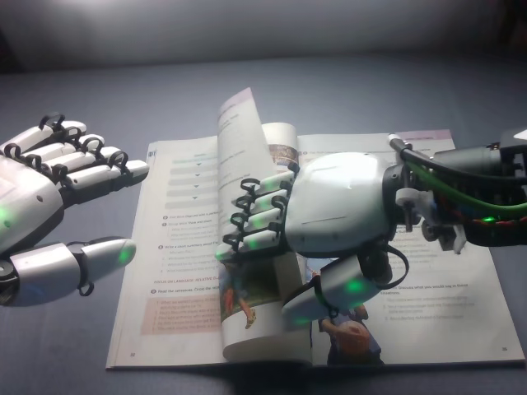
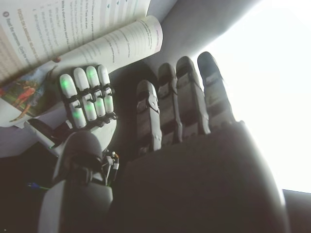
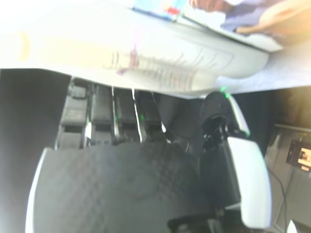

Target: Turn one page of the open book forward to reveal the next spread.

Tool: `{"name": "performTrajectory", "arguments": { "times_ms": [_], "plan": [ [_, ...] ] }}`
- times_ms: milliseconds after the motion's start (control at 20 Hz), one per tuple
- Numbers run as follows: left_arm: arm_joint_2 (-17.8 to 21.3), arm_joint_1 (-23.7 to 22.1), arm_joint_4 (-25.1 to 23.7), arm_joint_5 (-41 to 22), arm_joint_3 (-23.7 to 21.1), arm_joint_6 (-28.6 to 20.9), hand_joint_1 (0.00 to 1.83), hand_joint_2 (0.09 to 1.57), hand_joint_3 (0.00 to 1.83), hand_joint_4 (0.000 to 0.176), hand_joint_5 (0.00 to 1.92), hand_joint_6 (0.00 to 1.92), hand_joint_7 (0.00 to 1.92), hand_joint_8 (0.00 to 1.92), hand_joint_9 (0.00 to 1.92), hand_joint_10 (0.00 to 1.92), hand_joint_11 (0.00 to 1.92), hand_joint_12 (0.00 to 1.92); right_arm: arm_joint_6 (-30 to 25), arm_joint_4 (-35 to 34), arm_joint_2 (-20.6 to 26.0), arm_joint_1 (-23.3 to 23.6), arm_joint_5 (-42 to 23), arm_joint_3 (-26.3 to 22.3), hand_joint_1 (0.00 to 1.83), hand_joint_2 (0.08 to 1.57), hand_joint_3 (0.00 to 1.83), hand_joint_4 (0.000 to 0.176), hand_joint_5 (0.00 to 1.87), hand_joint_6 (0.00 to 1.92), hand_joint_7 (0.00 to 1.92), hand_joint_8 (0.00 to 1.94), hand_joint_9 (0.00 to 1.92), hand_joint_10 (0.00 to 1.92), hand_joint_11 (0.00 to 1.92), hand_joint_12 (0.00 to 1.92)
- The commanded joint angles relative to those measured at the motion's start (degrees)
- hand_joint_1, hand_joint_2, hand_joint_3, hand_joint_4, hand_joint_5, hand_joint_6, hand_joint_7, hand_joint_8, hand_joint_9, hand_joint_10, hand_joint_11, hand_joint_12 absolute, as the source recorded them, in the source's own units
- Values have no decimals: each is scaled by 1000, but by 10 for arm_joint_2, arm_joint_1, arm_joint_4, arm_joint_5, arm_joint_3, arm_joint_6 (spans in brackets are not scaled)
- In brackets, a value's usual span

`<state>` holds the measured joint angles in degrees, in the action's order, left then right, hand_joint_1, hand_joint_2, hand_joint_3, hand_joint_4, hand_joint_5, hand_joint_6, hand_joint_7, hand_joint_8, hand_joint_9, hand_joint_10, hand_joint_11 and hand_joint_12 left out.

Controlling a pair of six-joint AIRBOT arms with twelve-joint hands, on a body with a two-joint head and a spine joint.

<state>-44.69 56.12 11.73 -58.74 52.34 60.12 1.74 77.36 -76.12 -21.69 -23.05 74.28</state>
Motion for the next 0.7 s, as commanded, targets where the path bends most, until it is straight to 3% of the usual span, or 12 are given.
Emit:
{"name": "performTrajectory", "arguments": {
  "times_ms": [0, 300, 600, 650],
  "plan": [
    [6, -5, 2, -72, 4, -2, 0, 1332, 2, 112, 280, 1, 284, 1, 195, 0, 0, 230, 0, -21, -2, 9, -27, 0, 0, 1300, 2, 0, 167, 10, 183, 9, 161, 4, 77, 44],
    [9, -5, 8, -80, 7, -2, 0, 1358, 5, 83, 260, 1, 255, 1, 168, 2, 0, 156, 0, -35, -24, 24, -45, 7, 0, 1300, 3, 0, 53, 6, 29, 0, 2, 0, 0, 0],
    [17, -3, 28, -109, 9, -1, 0, 1386, 8, 93, 300, 8, 282, 8, 201, 14, 55, 125, 0, -35, -26, 37, -88, -5, 0, 1303, 3, 0, 170, 6, 175, 8, 140, 2, 38, 21],
    [18, -2, 29, -111, 9, -1, 0, 1387, 6, 82, 302, 8, 292, 10, 218, 17, 100, 149, 0, -35, -25, 40, -96, -9, 0, 1301, 2, 0, 183, 10, 170, 5, 115, 0, 18, 13]
  ]
}}
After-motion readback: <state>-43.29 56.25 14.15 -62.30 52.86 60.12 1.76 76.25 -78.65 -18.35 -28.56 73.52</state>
